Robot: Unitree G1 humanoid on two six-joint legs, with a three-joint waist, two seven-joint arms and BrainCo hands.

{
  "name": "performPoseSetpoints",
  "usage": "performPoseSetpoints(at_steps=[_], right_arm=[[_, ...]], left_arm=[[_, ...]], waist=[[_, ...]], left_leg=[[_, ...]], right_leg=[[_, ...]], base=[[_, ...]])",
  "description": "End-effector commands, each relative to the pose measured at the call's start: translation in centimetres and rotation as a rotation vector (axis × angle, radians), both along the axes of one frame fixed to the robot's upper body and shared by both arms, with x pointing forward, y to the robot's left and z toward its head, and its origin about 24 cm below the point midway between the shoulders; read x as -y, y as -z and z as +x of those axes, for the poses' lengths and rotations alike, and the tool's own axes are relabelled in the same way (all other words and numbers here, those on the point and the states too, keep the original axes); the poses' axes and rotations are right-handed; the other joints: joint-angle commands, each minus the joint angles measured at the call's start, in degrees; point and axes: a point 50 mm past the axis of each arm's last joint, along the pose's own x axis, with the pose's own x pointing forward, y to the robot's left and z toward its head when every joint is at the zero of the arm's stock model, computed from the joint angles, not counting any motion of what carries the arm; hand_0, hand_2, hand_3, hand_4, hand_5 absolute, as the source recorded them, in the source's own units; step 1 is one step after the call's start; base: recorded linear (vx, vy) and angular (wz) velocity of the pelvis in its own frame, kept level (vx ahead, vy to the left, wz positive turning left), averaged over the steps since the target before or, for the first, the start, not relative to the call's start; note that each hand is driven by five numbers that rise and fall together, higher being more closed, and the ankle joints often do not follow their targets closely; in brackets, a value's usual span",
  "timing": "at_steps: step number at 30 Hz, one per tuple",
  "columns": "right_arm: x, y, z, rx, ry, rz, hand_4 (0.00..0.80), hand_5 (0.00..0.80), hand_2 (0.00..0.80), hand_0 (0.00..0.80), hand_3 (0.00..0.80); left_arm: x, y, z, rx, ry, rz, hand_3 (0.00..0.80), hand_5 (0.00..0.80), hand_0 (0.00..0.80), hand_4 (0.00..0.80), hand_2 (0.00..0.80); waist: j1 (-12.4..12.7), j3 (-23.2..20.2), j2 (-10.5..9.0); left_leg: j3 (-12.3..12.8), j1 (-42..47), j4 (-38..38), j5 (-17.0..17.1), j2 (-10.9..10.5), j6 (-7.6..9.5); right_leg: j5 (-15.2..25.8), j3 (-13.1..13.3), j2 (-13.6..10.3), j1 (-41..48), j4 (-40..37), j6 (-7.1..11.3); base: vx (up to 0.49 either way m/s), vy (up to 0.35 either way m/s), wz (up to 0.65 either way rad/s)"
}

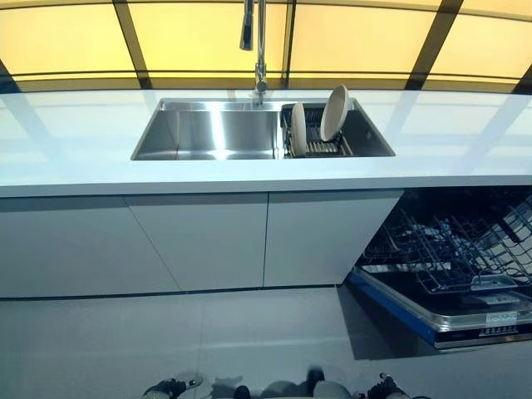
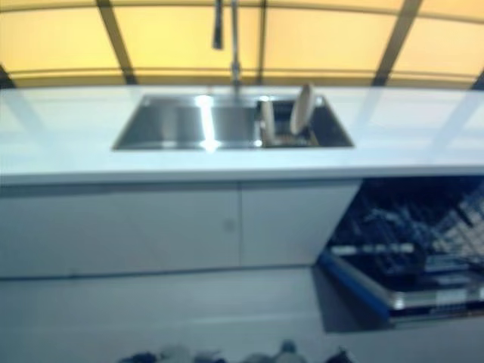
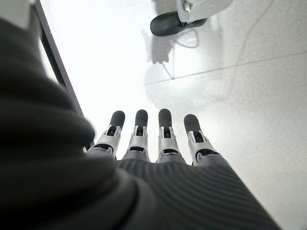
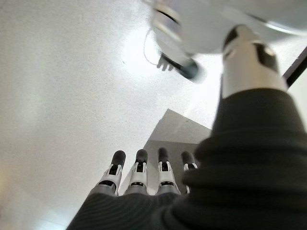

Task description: Take plates into dishwasher

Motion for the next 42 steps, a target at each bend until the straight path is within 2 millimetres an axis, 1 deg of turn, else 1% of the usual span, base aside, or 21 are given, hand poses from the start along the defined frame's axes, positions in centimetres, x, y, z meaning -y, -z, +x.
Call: performPoseSetpoints(at_steps=[1,2,5,10,14,16,17,18,21,22,23,24,25,26,27,29,32,34,36,38,42], right_arm=[[1.9,-1.4,3.0,0.080,-0.024,-0.087,0.000,0.000,0.000,0.000,0.000],[1.7,-1.3,2.8,0.073,-0.018,-0.078,0.000,0.000,0.000,0.000,0.000],[1.7,-1.2,2.7,0.088,-0.012,-0.061,0.000,0.000,0.000,0.000,0.000],[2.0,-1.5,3.3,0.094,-0.044,-0.091,0.000,0.000,0.000,0.000,0.000],[2.1,-1.5,3.2,0.081,-0.077,-0.111,0.000,0.000,0.000,0.000,0.000],[2.0,-1.4,3.0,0.066,-0.093,-0.089,0.000,0.000,0.000,0.000,0.000],[2.0,-1.4,3.0,0.068,-0.095,-0.084,0.000,0.000,0.000,0.000,0.000],[2.1,-1.6,3.4,0.077,-0.124,-0.075,0.000,0.000,0.000,0.000,0.000],[2.0,-1.5,3.4,0.056,-0.134,-0.065,0.000,0.000,0.000,0.000,0.000],[1.6,-1.4,3.4,0.049,-0.143,-0.049,0.000,0.000,0.000,0.000,0.000],[1.5,-1.4,3.7,0.059,-0.164,-0.042,0.000,0.000,0.000,0.000,0.000],[1.3,-1.5,3.9,0.067,-0.185,-0.036,0.000,0.000,0.000,0.000,0.000],[0.7,-1.6,4.7,0.099,-0.240,-0.028,0.000,0.000,0.000,0.000,0.000],[0.3,-1.7,5.1,0.120,-0.277,-0.042,0.000,0.000,0.000,0.000,0.000],[0.1,-1.7,5.2,0.129,-0.311,-0.055,0.000,0.000,0.000,0.000,0.000],[-0.8,-1.8,5.9,0.122,-0.435,-0.027,0.000,0.000,0.000,0.000,0.000],[-2.4,-1.9,6.8,0.104,-0.548,0.042,0.000,0.000,0.000,0.000,0.000],[-4.7,-2.3,8.3,0.109,-0.641,0.150,0.000,0.000,0.000,0.000,0.000],[-6.0,-2.7,9.1,0.123,-0.680,0.229,0.000,0.000,0.000,0.000,0.000],[-9.0,-5.1,12.2,0.224,-0.808,0.338,0.000,0.000,0.000,0.000,0.000],[-10.6,-10.5,15.2,0.304,-0.948,0.500,0.000,0.000,0.000,0.000,0.000]], left_arm=[[-0.6,-0.1,-0.6,0.032,-0.051,0.015,0.000,0.000,0.000,0.000,0.000],[-0.6,0.1,-1.3,0.022,-0.077,0.010,0.000,0.000,0.000,0.000,0.000],[0.0,0.4,-2.0,-0.009,-0.016,-0.035,0.000,0.000,0.000,0.000,0.000],[0.6,0.2,-0.5,0.006,0.095,-0.026,0.000,0.000,0.000,0.000,0.000],[0.2,0.1,-0.6,-0.005,0.044,-0.018,0.000,0.000,0.000,0.000,0.000],[-0.1,0.3,-1.6,-0.041,-0.030,-0.007,0.000,0.000,0.000,0.000,0.000],[-0.1,0.3,-1.8,-0.049,-0.036,-0.006,0.000,0.000,0.000,0.000,0.000],[0.2,0.6,-2.7,-0.070,-0.052,-0.013,0.000,0.000,0.000,0.000,0.000],[0.6,0.8,-3.8,-0.104,-0.054,-0.020,0.000,0.000,0.000,0.000,0.000],[0.8,0.9,-4.2,-0.114,-0.055,-0.029,0.000,0.000,0.000,0.000,0.000],[0.9,0.9,-3.9,-0.110,-0.036,-0.030,0.000,0.000,0.000,0.000,0.000],[1.0,0.9,-3.6,-0.105,-0.027,-0.030,0.000,0.000,0.000,0.000,0.000],[1.3,0.9,-3.2,-0.103,0.010,-0.020,0.000,0.000,0.000,0.000,0.000],[1.3,0.8,-2.6,-0.090,0.043,0.005,0.000,0.000,0.000,0.000,0.000],[0.9,0.5,-1.6,-0.070,0.055,0.022,0.000,0.000,0.000,0.000,0.000],[0.4,0.1,-0.1,-0.038,0.058,0.022,0.000,0.000,0.000,0.000,0.000],[0.0,-0.5,1.6,0.009,0.064,0.024,0.000,0.000,0.000,0.000,0.000],[-0.4,-1.0,3.2,0.039,0.103,0.035,0.000,0.000,0.000,0.000,0.000],[-0.6,-1.3,3.7,0.049,0.111,0.035,0.000,0.000,0.000,0.000,0.000],[-1.2,-1.7,4.5,0.059,0.154,0.044,0.000,0.000,0.000,0.000,0.000],[-3.1,-2.1,3.8,0.058,0.122,0.084,0.000,0.000,0.000,0.000,0.000]], waist=[[0.9,2.2,-0.42],[0.6,2.1,-0.60],[0.6,1.7,-0.34],[-0.1,1.3,1.18],[-0.4,0.7,1.63],[-0.1,-0.8,1.74],[0.3,-0.8,1.37],[2.9,1.1,-0.34],[4.6,2.0,0.70],[6.3,3.2,2.89],[7.1,3.3,3.44],[8.1,3.7,3.55],[8.7,3.6,3.31],[8.2,2.9,2.81],[7.8,2.2,2.43],[7.7,1.3,2.11],[8.1,0.5,2.01],[9.3,0.1,1.16],[9.9,0.1,0.60],[11.1,0.3,-1.30],[11.0,0.8,-3.27]], left_leg=[[2.0,1.4,16.9,-13.3,-0.3,0.43],[2.1,2.2,17.4,-14.5,0.1,0.45],[3.8,5.0,15.0,-12.1,3.2,-0.89],[2.3,5.9,9.6,-10.9,3.9,-1.74],[2.2,7.7,11.0,-11.7,4.7,-2.98],[2.6,6.7,22.6,-1.3,6.8,-5.81],[2.6,4.6,26.9,0.9,6.6,-6.15],[2.6,-12.4,44.7,3.6,3.4,-5.52],[3.3,-15.8,35.7,4.9,2.8,-5.68],[5.6,-13.3,18.1,6.8,6.1,-6.21],[6.2,-13.9,11.7,7.8,7.3,-6.34],[5.1,-14.5,6.2,9.2,7.5,-6.55],[3.9,-13.9,5.4,8.2,7.3,-5.95],[4.8,-13.7,8.2,6.0,6.3,-5.14],[6.5,-13.0,8.6,5.2,6.7,-4.63],[6.0,-11.1,7.2,4.1,6.3,-4.25],[6.1,-10.4,5.9,4.2,6.1,-3.65],[6.2,-11.8,5.5,4.8,6.1,-3.30],[6.2,-12.7,5.8,4.9,6.1,-3.26],[6.3,-15.8,7.4,5.0,6.5,-3.48],[7.0,-17.3,7.5,5.6,8.4,-4.36]], right_leg=[[8.0,-0.7,0.0,1.6,3.5,-1.03],[7.4,0.2,0.2,0.9,6.4,-0.99],[5.6,-1.1,0.4,3.5,7.2,-1.78],[4.0,-0.9,0.3,2.1,9.3,-1.37],[2.7,-2.6,-0.5,2.2,10.8,-1.83],[1.0,-5.3,0.5,4.8,9.0,-4.83],[0.7,-5.6,0.5,5.9,8.3,-5.55],[-0.8,-5.1,0.2,10.4,7.1,-7.53],[-3.0,-4.4,1.3,13.7,7.3,-7.19],[-5.4,-4.0,2.3,17.4,7.8,-5.56],[-6.3,-3.6,2.6,19.2,7.7,-4.61],[-7.6,-2.6,2.6,21.7,7.7,-3.98],[-9.5,-1.8,2.0,22.9,8.9,-3.38],[-10.2,-0.9,2.0,23.0,9.9,-2.97],[-10.7,-1.8,1.0,23.0,10.3,-2.62],[-9.4,-3.3,-0.7,21.7,10.4,-1.99],[-8.0,-3.9,-1.2,20.6,9.1,-1.76],[-6.7,-4.6,-1.5,20.0,7.2,-1.15],[-6.4,-4.8,-1.4,19.9,6.6,-1.01],[-6.3,-4.8,-0.9,20.3,5.4,-0.85],[-6.0,-4.6,0.0,21.1,4.0,-0.58]], base=[[0.398,-0.177,0.30],[0.380,-0.141,0.27],[0.368,-0.096,0.19],[0.248,0.012,0.08],[0.271,-0.016,0.01],[0.248,-0.085,-0.05],[0.242,-0.134,0.04],[0.264,-0.075,0.20],[0.321,0.116,-0.11],[0.508,0.309,-0.74],[0.533,0.310,-0.66],[0.433,0.226,-0.73],[0.391,0.192,-0.89],[0.355,0.179,-0.68],[0.232,0.111,-0.10],[0.216,0.078,0.24],[0.086,-0.030,-0.25],[-0.004,-0.123,-0.29],[-0.003,-0.148,-0.41],[-0.011,-0.283,-0.17],[0.004,-0.201,0.03]])
